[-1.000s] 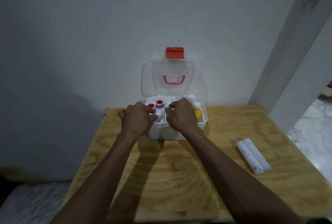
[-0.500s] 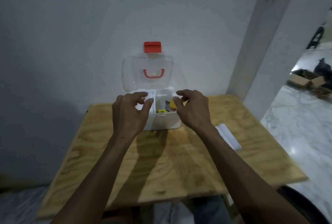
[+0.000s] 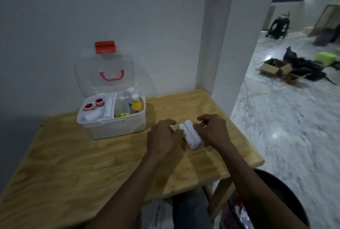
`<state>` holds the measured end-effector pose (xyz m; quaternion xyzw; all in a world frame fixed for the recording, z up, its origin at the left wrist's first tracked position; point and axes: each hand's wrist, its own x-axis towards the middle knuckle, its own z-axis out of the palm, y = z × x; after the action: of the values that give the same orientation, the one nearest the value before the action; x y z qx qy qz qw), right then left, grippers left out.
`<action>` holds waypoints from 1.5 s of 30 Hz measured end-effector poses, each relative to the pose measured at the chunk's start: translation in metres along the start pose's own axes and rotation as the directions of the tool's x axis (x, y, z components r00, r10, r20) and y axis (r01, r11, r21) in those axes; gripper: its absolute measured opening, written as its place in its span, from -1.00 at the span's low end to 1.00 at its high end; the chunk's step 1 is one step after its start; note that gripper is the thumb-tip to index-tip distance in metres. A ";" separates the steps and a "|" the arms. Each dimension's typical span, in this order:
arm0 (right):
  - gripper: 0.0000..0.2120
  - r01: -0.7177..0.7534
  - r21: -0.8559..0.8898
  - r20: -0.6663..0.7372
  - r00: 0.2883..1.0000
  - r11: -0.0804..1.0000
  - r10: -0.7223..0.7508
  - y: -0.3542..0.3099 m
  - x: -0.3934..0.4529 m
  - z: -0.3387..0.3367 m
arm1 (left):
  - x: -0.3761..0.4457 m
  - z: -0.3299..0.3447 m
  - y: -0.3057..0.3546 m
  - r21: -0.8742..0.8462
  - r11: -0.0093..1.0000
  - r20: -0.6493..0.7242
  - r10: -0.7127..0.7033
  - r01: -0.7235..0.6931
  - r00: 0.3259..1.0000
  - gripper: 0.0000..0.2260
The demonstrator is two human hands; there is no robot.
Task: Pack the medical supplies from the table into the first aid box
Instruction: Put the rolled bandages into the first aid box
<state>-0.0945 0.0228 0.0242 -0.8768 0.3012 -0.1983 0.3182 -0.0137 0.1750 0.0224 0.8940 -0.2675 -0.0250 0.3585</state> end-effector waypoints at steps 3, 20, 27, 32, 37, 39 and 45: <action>-0.66 0.012 -0.029 0.069 0.998 0.999 -0.010 0.001 0.012 0.004 | 0.011 0.014 0.004 0.045 0.996 0.082 -0.075 0.072 0.994 -0.52; -0.65 0.118 -0.121 0.389 0.919 0.986 -0.062 0.006 0.051 0.005 | 0.042 0.018 0.023 0.042 0.990 0.319 -0.143 0.137 0.937 -0.78; -0.72 0.126 -0.177 0.346 0.936 0.976 -0.058 0.008 0.046 0.006 | 0.042 0.025 0.031 0.099 0.982 0.294 -0.183 0.161 0.938 -0.87; -0.77 0.118 -0.104 0.241 0.966 0.987 -0.090 0.016 0.043 -0.002 | 0.036 0.023 0.032 0.033 0.979 0.260 -0.201 0.199 0.944 -0.88; -0.77 0.146 0.030 0.042 0.988 0.989 -0.147 0.007 0.032 -0.013 | 0.021 0.015 0.023 -0.094 0.981 0.150 -0.152 0.167 0.977 -0.83; -0.76 0.160 0.107 -0.031 0.987 0.981 -0.157 -0.005 0.028 -0.016 | 0.012 0.004 0.021 -0.175 0.976 0.056 -0.121 0.129 0.991 -0.83; -0.85 0.279 0.275 -0.185 0.954 0.920 -0.234 -0.056 0.017 -0.018 | -0.004 -0.051 0.009 -0.351 0.934 -0.242 -0.028 -0.061 0.970 -0.75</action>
<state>-0.0686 0.0382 0.0777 -0.8333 0.1728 -0.3462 0.3947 -0.0096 0.2034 0.0655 0.8083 -0.2202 0.0396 0.5446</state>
